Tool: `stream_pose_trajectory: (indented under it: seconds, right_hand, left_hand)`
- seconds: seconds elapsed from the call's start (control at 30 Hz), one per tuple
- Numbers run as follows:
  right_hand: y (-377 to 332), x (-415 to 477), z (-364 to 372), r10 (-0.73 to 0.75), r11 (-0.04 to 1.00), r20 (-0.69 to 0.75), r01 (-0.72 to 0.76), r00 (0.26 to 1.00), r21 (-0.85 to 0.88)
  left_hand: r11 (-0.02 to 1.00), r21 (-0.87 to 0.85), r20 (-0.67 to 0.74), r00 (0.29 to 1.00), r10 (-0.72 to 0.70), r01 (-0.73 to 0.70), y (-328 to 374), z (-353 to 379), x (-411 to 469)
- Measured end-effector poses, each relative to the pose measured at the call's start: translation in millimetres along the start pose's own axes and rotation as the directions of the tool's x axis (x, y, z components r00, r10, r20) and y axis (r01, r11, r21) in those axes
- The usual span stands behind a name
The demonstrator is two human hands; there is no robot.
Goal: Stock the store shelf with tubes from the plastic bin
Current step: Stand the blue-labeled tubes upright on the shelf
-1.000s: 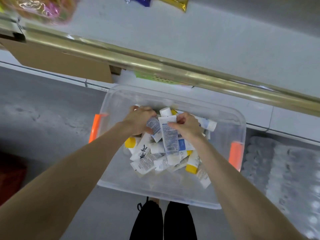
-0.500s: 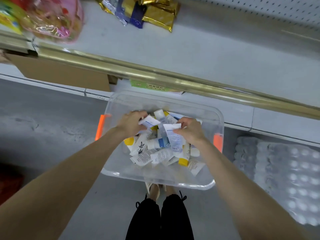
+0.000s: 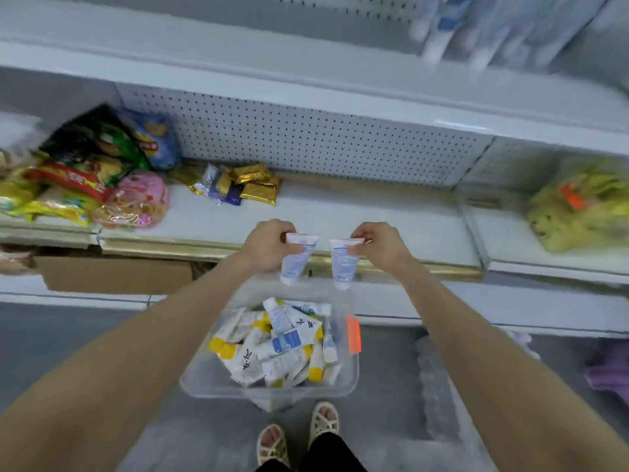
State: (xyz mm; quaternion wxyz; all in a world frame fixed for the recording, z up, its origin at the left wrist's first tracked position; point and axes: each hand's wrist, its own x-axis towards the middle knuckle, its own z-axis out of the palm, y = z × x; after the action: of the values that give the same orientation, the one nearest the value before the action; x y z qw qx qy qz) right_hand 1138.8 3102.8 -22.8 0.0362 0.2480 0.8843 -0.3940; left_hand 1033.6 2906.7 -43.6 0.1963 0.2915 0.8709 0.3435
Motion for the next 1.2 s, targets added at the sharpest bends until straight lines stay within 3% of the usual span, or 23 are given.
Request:
stream_pose_trajectory:
  seconds: [0.3, 0.47, 0.83, 1.2]
  right_hand:
    - [-42, -51, -167, -0.128, 0.99, -0.295, 0.137, 0.947, 0.011]
    - [-38, -61, -246, -0.156, 0.986, -0.395, 0.167, 0.905, -0.007]
    - [5, -11, -423, -0.234, 0.963, -0.49, 0.27, 0.84, 0.003]
    - [46, 82, -501, -0.283, 0.942, -0.431, 0.333, 0.857, 0.042]
  left_hand:
    - [0.947, 0.058, -0.137, 0.938, 0.32, -0.315, 167, -62, 20]
    - [0.908, 0.006, -0.183, 0.892, 0.414, -0.42, 247, -66, 37]
    - [0.885, -0.071, -0.307, 0.854, 0.419, -0.46, 403, -38, 138]
    - [0.942, 0.066, -0.356, 0.874, 0.33, -0.329, 464, -2, 236]
